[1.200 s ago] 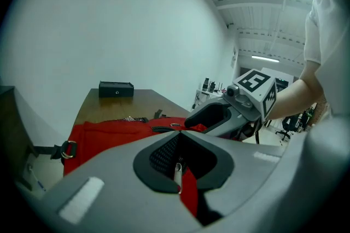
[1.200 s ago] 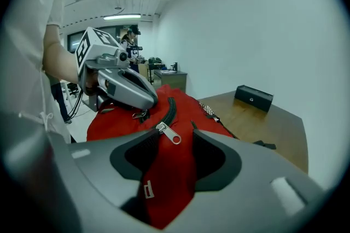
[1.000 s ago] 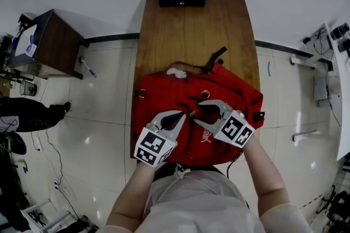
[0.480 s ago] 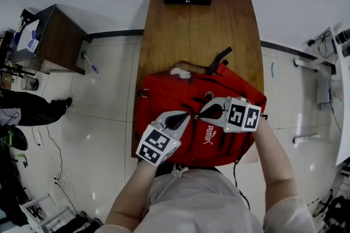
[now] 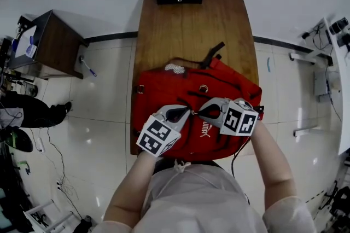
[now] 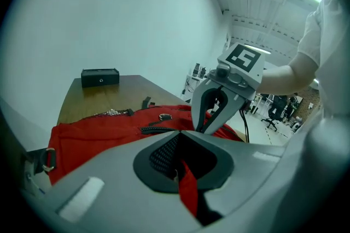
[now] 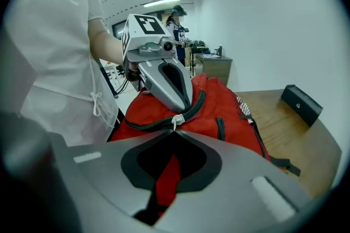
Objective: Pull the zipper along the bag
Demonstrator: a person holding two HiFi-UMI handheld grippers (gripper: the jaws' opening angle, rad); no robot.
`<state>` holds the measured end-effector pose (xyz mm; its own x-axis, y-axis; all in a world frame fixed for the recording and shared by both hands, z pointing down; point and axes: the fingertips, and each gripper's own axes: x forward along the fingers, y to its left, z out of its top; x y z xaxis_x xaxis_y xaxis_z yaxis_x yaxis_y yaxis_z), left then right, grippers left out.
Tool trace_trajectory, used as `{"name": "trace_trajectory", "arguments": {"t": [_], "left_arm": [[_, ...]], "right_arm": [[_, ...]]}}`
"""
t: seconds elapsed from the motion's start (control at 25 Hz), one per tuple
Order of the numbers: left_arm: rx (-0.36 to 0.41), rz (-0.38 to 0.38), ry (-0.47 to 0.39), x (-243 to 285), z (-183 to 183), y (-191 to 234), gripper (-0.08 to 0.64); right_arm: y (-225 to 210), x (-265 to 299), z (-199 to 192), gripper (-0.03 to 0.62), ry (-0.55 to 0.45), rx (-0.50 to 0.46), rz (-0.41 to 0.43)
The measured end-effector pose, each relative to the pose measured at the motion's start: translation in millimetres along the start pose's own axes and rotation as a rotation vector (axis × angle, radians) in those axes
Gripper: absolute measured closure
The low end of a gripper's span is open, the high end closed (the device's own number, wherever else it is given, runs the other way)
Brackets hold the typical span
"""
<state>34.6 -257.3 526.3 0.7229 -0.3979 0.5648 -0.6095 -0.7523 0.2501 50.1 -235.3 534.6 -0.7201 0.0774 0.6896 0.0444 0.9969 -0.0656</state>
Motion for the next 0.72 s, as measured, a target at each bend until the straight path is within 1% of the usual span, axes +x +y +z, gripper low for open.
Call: {"name": "trace_trajectory", "arguments": {"t": [0.08,0.24,0.36,0.72], "left_arm": [[0.011,-0.005,0.009,2,-1,-1,0.552],[0.038,0.002,0.011,3,-2,-3,0.552],[0.056,0.009,0.007,4,-3,-5,0.552],[0.082,0.009,0.017,6,-4,-1,0.552]], "right_arm": [[4,0,-2,0.583,-0.008,0.031,-0.014],[12,1,-8,0.583,-0.01,0.054,-0.069],[23,4,-10,0.583,-0.018,0.083,-0.091],[63,23,-17,0.583,0.017,0.125,-0.069]]}}
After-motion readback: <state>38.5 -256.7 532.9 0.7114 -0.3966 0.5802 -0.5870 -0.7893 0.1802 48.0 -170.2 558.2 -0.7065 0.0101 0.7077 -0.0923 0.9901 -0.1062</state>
